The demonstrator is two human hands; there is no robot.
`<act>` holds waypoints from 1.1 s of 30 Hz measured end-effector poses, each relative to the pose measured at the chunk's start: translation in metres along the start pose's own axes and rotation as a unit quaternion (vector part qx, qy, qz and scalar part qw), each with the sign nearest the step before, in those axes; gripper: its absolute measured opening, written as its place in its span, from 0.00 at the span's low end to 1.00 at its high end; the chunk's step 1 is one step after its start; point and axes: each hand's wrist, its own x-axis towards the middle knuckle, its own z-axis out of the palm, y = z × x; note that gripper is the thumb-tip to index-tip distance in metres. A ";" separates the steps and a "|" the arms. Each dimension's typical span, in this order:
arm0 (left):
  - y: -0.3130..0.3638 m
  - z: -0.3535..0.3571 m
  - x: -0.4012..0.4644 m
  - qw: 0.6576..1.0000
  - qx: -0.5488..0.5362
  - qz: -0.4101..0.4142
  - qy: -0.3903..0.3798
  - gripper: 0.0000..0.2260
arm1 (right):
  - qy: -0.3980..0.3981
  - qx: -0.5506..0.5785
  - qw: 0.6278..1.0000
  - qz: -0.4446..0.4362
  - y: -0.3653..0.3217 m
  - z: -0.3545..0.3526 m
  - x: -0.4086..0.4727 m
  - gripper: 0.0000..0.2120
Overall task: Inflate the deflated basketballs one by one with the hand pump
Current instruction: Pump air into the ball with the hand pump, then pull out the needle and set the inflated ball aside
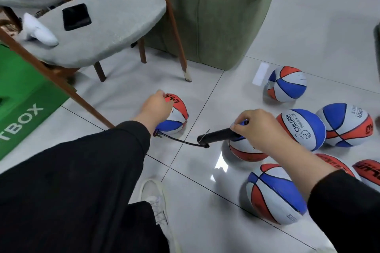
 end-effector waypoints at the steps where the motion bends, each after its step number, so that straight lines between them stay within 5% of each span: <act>1: -0.003 0.004 0.011 1.000 0.022 0.009 0.000 0.22 | -0.013 -0.018 1.000 -0.003 -0.001 0.001 0.011 0.03; 5: -0.014 0.020 0.045 0.996 0.082 0.029 -0.022 0.37 | -0.020 -0.080 0.996 -0.028 0.001 0.006 0.051 0.05; 11: -0.041 0.052 0.065 0.954 0.233 0.009 -0.189 0.61 | -0.038 -0.104 0.992 -0.059 0.008 0.019 0.103 0.07; 28: -0.014 0.070 0.053 0.912 0.378 0.119 -0.102 0.53 | -0.046 -0.072 0.995 -0.057 -0.003 0.031 0.148 0.09; 33: 0.012 0.059 0.057 0.963 0.233 0.084 -0.103 0.52 | -0.018 -0.071 0.996 -0.047 0.006 0.006 0.145 0.08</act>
